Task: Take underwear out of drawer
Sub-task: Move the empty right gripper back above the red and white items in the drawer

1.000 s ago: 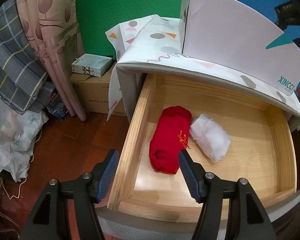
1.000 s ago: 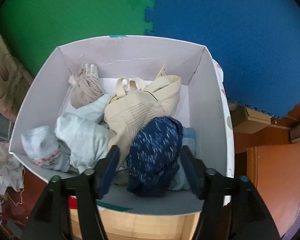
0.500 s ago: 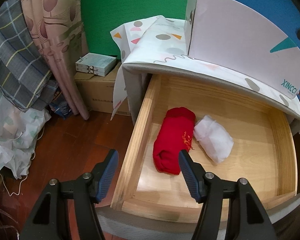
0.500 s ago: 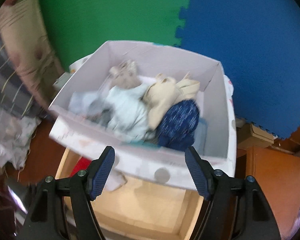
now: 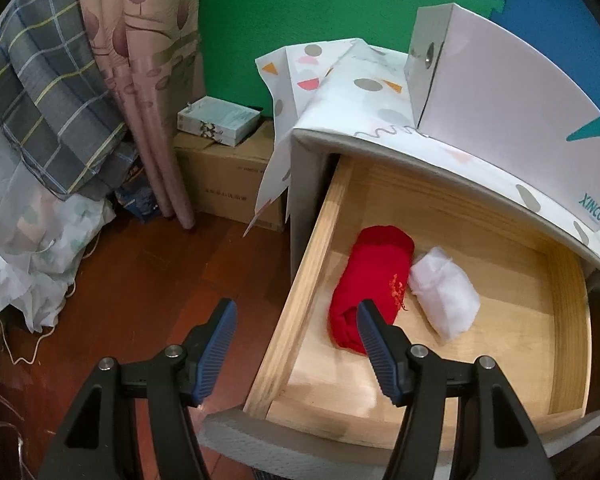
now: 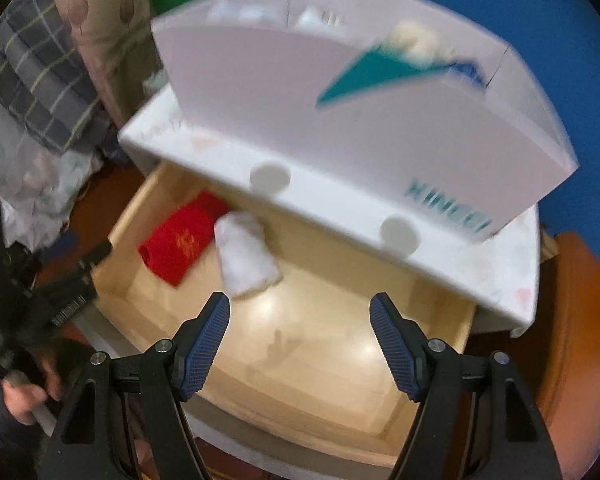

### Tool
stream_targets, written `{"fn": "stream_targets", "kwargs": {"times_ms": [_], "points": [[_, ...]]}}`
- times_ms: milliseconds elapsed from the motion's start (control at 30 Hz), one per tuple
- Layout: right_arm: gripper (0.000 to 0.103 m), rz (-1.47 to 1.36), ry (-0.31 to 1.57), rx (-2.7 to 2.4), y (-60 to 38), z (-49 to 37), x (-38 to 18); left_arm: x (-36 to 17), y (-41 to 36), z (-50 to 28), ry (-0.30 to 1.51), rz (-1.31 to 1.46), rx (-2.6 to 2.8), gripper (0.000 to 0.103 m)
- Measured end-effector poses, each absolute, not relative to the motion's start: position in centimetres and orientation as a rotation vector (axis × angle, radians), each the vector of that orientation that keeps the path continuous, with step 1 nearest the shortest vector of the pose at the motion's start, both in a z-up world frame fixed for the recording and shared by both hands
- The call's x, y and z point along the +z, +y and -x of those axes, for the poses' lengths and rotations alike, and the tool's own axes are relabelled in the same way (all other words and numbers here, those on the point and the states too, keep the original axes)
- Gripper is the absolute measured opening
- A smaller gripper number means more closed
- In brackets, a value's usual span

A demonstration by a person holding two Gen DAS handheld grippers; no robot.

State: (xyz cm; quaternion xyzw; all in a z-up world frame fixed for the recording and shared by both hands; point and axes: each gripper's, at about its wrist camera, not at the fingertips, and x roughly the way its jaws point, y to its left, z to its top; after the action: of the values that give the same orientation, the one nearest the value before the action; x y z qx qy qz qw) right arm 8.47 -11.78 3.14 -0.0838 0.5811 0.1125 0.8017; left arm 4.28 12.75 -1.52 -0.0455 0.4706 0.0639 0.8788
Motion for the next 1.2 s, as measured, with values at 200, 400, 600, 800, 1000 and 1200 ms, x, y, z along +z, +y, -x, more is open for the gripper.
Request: {"fn": "stream_targets", "kwargs": {"times_ms": [200, 400, 600, 800, 1000, 1200], "points": [[0.070, 0.188, 1.298, 0.275, -10.4, -8.5, -0.7, -1.6, 13.0, -4.5, 1.018, 0.079, 0.128, 0.064], [0.070, 0.213, 1.333, 0.306, -8.8, -9.4, -3.8, -1.5, 14.6, -4.4, 1.038, 0.090, 0.136, 0.064], [0.070, 0.240, 1.336, 0.328, -7.8, -10.0, -5.2, -2.0, 16.6, -4.2, 1.064, 0.171, 0.159, 0.064], [0.070, 0.241, 1.336, 0.335, -7.6, -10.5, -5.9, -2.1, 15.8, -4.2, 1.063, 0.137, 0.148, 0.064], [0.070, 0.250, 1.355, 0.338, -7.1, -11.0, -7.0, -2.1, 14.5, -4.2, 1.066, 0.072, 0.131, 0.064], [0.070, 0.262, 1.362, 0.348, -6.8, -11.2, -7.4, -2.3, 14.2, -4.4, 1.072, 0.063, 0.109, 0.064]]}}
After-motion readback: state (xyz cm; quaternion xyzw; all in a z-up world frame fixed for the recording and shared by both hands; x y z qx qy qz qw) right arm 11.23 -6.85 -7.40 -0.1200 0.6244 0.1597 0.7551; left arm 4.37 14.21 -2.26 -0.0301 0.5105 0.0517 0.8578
